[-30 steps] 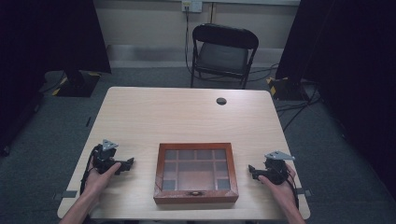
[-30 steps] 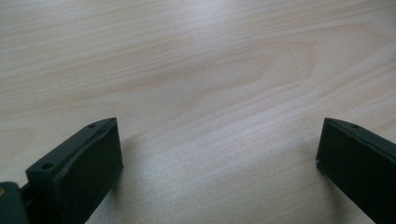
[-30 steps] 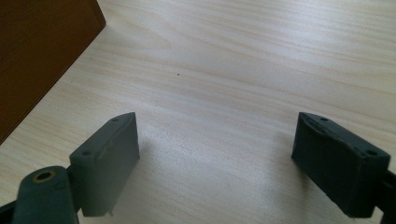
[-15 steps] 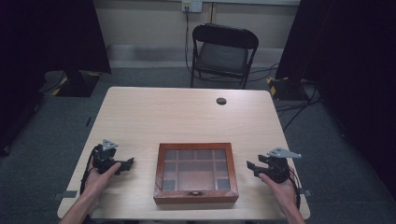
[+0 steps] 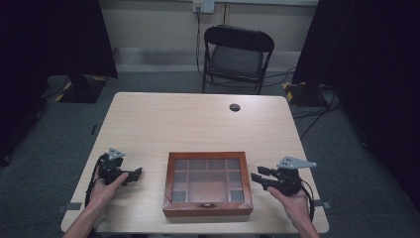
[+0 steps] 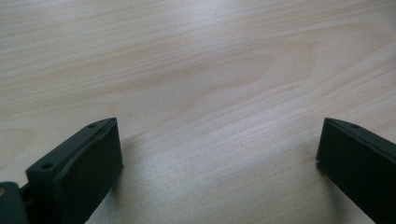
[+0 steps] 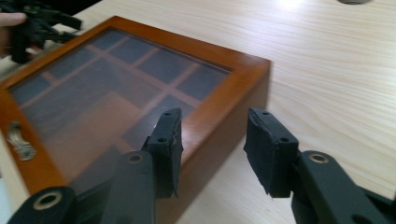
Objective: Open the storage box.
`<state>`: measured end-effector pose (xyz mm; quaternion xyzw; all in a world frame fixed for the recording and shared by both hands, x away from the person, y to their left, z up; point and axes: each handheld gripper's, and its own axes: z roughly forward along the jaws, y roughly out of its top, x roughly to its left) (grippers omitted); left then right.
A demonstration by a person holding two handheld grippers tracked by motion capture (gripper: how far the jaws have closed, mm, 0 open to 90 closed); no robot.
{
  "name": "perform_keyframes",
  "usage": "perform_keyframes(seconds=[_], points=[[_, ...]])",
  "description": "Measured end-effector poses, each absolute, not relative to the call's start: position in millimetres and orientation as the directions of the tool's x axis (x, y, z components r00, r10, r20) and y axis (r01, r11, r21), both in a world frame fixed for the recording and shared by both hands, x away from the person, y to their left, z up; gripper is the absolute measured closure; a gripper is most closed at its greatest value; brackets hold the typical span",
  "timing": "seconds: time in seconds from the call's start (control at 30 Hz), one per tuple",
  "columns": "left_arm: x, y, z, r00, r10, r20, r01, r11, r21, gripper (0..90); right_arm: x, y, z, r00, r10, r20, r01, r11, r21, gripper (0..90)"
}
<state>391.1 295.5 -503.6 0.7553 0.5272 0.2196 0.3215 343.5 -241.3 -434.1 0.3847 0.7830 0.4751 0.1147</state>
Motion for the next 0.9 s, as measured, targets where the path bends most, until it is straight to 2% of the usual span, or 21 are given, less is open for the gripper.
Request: perform_keyframes(seconds=[0.47,0.9], points=[[391,296,-504,0.349,0.937,-0.007,0.655,-0.238,0.717,0.0,330,-198,-425,-0.803,0.568,0.182,0.436,0.35,0.829,64.5],[391,296,-504,0.349,0.937,-0.007,0.655,-0.238,0.717,0.0,322,-168,-423,-0.863,0.472,0.181,0.394,0.403,0.826,69.7]])
